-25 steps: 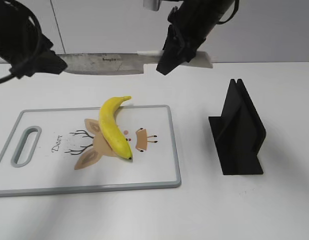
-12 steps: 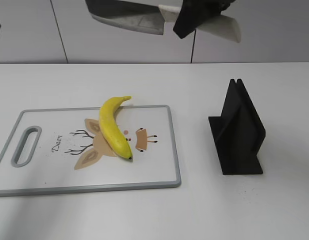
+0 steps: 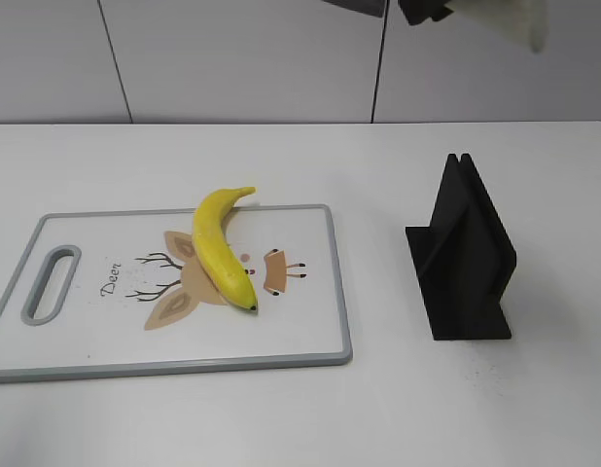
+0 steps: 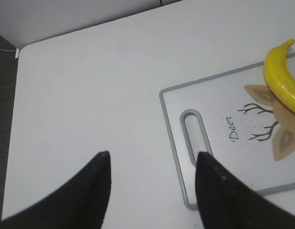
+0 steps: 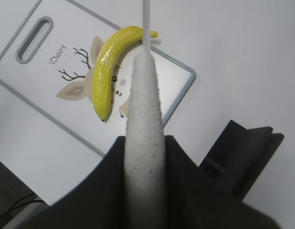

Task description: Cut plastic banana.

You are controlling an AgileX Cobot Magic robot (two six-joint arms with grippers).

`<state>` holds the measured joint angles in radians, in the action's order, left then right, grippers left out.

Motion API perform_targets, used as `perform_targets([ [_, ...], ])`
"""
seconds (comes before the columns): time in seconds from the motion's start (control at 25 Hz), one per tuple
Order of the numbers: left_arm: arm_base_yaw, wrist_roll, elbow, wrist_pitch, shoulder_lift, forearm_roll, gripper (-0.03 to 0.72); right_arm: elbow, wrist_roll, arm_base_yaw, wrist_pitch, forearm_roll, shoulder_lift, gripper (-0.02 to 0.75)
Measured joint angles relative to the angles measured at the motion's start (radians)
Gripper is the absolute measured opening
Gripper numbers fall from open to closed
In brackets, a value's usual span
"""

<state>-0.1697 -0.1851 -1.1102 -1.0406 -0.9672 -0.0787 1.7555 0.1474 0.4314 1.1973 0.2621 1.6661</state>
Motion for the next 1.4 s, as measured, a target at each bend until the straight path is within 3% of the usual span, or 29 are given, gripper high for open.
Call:
perform_targets([
  [0.24, 0.0, 0.117, 0.159, 0.002, 0.161, -0.004, 0.579, -0.153, -0.137, 0.0, -0.07, -0.1, -0.126, 0.179],
  [0.48, 0.0, 0.146, 0.345, 0.008, 0.346, 0.007, 0.613, -0.335, -0.285, 0.0, -0.14, -0.205, -0.217, 0.179],
  [0.76, 0.0, 0.185, 0.508, -0.003, 0.573, 0.013, 0.614, -0.554, -0.421, 0.0, -0.254, -0.246, -0.321, 0.179],
  [1.0, 0.0, 0.185, 0.567, -0.033, 0.746, 0.016, 0.614, -0.676, -0.517, 0.0, -0.283, -0.311, -0.37, 0.179],
  [1.4, 0.0, 0.185, 0.599, -0.017, 0.946, 0.016, 0.573, -0.804, -0.59, 0.0, -0.383, -0.316, -0.373, 0.179],
])
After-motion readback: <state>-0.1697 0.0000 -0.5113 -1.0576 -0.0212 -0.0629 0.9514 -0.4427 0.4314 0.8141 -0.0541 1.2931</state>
